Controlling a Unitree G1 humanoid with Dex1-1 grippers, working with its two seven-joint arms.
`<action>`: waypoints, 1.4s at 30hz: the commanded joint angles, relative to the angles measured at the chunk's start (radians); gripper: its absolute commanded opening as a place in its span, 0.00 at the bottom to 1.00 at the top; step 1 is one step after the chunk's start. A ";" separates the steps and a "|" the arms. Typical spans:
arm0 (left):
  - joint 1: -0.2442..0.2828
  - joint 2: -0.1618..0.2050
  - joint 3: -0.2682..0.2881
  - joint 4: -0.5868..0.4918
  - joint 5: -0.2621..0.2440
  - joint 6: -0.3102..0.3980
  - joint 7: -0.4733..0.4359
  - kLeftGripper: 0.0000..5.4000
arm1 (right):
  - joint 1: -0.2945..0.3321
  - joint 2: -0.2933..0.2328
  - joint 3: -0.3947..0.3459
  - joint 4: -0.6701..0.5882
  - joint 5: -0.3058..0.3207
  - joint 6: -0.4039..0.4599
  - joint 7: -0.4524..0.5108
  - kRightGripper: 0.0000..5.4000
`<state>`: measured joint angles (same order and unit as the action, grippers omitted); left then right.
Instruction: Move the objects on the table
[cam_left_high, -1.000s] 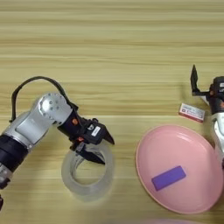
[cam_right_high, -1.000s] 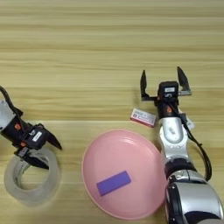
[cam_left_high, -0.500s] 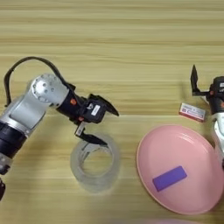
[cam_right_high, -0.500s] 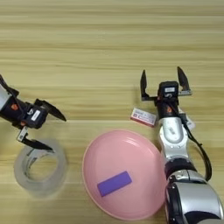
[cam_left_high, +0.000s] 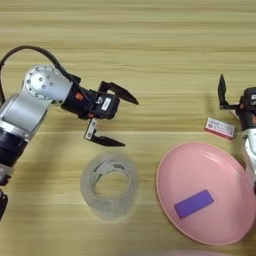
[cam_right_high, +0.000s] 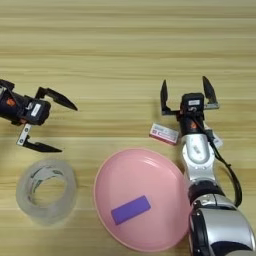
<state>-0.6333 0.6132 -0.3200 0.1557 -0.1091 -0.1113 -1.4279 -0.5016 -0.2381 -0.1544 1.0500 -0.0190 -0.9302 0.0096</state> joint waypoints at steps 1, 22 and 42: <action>-0.017 -0.054 0.088 -0.026 -0.115 0.041 0.059 1.00 | -0.007 -0.008 0.000 0.003 -0.002 -0.007 0.002 1.00; 0.319 -0.431 0.340 -0.123 -0.343 0.017 0.638 1.00 | 0.006 -0.026 -0.009 -0.005 0.011 -0.013 0.027 1.00; 0.201 -0.537 0.480 0.591 -0.040 -0.532 1.137 1.00 | 0.004 -0.041 -0.022 0.009 0.032 -0.016 0.061 1.00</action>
<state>-0.4230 0.0699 0.1627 0.6840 -0.1991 -0.5937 -0.3336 -0.4995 -0.2669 -0.1679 1.0557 0.0024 -0.9431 0.0596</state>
